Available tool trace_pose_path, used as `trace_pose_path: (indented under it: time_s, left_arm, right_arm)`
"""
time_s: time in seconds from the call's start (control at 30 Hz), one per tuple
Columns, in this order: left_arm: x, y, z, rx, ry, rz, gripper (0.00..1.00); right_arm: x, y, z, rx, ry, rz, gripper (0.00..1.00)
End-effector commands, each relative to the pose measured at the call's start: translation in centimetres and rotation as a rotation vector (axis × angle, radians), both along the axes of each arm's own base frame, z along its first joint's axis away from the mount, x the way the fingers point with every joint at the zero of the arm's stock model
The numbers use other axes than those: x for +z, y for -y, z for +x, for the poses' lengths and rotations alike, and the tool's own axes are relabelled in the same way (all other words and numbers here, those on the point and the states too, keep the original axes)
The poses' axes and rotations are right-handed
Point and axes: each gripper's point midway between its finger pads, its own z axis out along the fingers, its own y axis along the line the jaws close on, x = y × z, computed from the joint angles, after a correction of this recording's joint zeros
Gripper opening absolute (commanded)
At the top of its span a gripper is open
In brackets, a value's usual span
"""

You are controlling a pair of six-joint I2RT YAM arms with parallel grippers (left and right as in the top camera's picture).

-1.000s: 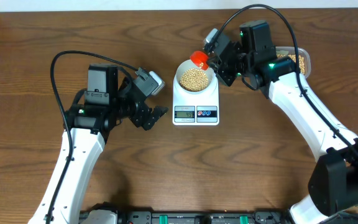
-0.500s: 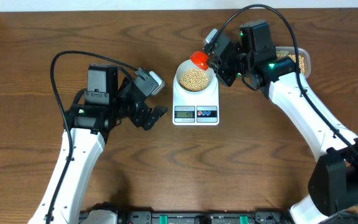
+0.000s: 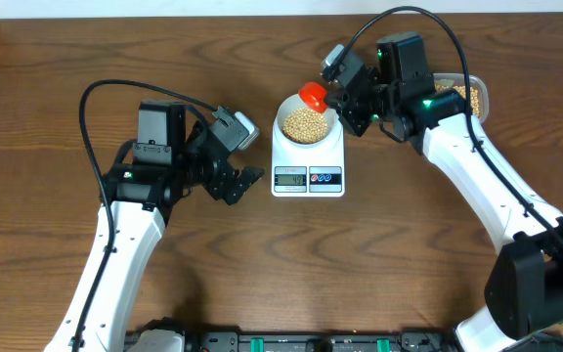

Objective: Scoop item into bowl and weigh 50g on scale
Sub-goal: 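Tilt the red scoop to trickle soybeans into the grey bowl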

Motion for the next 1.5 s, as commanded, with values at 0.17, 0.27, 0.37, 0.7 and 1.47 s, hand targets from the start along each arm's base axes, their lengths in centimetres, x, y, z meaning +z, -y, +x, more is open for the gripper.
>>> trace_pose_path:
  time_s: [0.17,0.27,0.37,0.7,1.47]
  left_arm:
    - [-0.13,0.20,-0.28,0.000,-0.015,-0.015,0.89]
    - [-0.12,0.20,-0.27,0.000,-0.014,-0.015,0.90]
    - [-0.12,0.20,-0.27,0.000,-0.014,-0.015,0.90]
    - [-0.13,0.20,-0.28,0.000,-0.015,-0.015,0.90]
    - [-0.13,0.20,-0.28,0.000,-0.015,-0.015,0.89]
  right_arm:
    - [0.38,-0.54,-0.68,0.008,-0.030,0.042,0.01]
    - [0.38,-0.54,-0.68,0.008,-0.030,0.041,0.01]
    - [0.38,-0.54,-0.68,0.010,-0.028,0.040,0.01]
    - [0.36,-0.44,-0.56,0.197,0.166,-0.096,0.01]
    - [0.33,-0.13,-0.15,0.133,0.134,-0.085,0.01]
